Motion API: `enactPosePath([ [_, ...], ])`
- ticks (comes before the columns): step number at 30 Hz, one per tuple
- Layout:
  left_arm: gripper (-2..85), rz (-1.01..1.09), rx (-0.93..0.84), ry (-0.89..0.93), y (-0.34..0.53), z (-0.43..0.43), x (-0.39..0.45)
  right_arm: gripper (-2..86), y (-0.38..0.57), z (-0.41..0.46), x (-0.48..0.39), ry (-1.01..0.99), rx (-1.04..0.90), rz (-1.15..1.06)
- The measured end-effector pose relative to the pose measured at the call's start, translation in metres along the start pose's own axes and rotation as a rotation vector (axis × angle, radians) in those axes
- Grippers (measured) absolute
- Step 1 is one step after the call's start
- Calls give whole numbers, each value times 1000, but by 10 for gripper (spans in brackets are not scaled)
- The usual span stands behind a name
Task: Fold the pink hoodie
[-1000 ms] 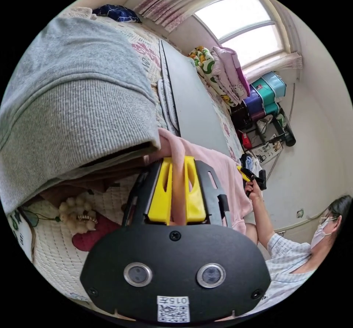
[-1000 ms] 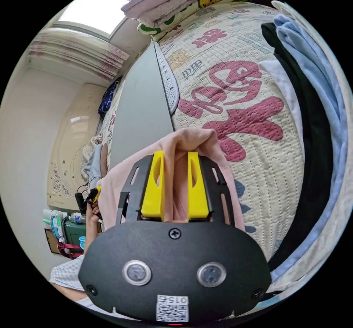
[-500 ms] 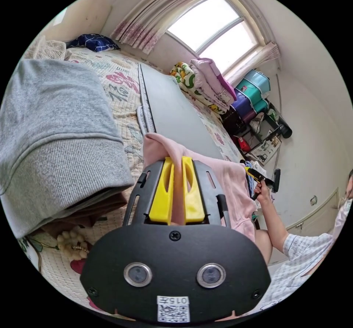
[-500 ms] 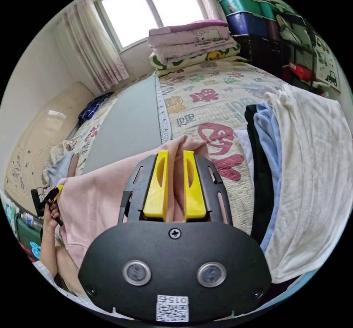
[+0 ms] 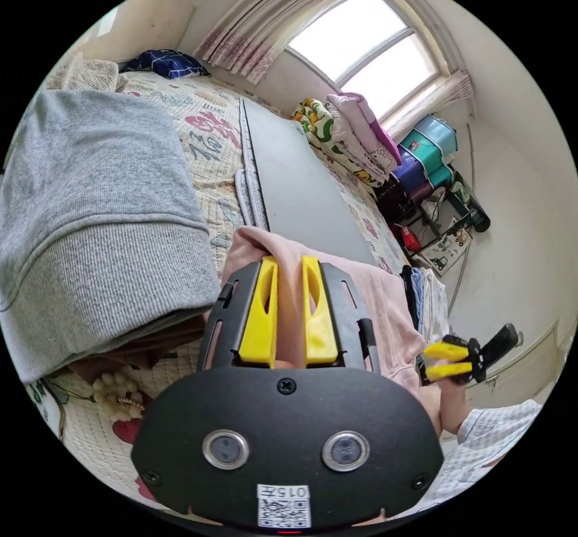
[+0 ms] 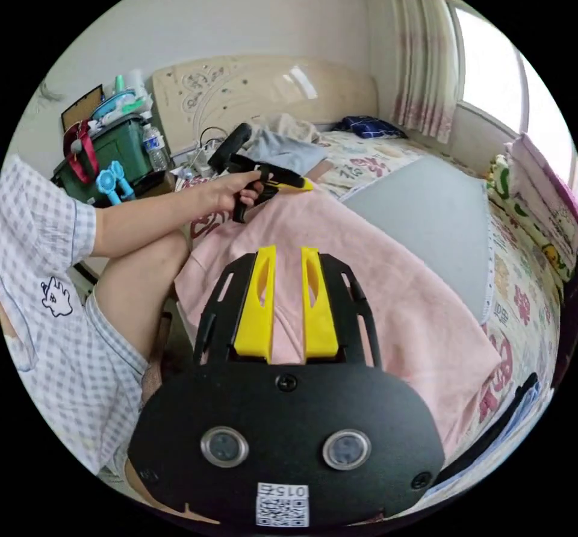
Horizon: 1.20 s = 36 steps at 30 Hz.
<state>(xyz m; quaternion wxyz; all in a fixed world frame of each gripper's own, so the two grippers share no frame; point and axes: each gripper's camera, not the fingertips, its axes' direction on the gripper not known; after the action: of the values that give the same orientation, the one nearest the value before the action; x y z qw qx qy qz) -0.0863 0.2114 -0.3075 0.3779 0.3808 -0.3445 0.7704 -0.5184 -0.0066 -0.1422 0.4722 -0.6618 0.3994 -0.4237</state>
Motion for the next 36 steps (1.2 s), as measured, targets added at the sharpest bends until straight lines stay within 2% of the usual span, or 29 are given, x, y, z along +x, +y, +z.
enactPosePath([
  [5, 61, -37, 39, -17, -4, -10, 5, 111, 5, 77, -107, -31, -70, -166],
  [10, 25, -18, 12, -27, -12, -10, 19, 87, 16, 138, -141, -81, -216, -164],
  [13, 4, 17, 44, -13, -15, -18, 31, 41, 30, 159, -160, -99, -292, -207],
  [17, 0, 130, 5, -167, -26, -16, 65, 17, 51, 147, -182, -141, -289, -310],
  [20, 4, 219, -51, -308, -30, 1, 92, 36, 62, 146, -176, -164, -282, -246],
  [22, 12, 199, -66, -319, -34, 5, 97, 55, 67, 143, -168, -195, -276, -183],
  [26, 36, 74, 48, -265, -43, -32, 98, 102, 79, 107, -148, -208, -267, -161],
  [29, 39, 247, 152, -226, -44, -68, 134, 107, 98, 72, -118, -186, -232, -118],
  [31, 41, 412, 118, -163, -43, -72, 156, 106, 113, 49, -94, -225, -205, -81],
  [34, 48, 594, 0, -28, -38, -61, 177, 107, 140, 16, -59, -415, -238, -101],
  [36, 55, 713, -165, 165, -36, -43, 194, 109, 160, -8, -43, -494, -285, -139],
])
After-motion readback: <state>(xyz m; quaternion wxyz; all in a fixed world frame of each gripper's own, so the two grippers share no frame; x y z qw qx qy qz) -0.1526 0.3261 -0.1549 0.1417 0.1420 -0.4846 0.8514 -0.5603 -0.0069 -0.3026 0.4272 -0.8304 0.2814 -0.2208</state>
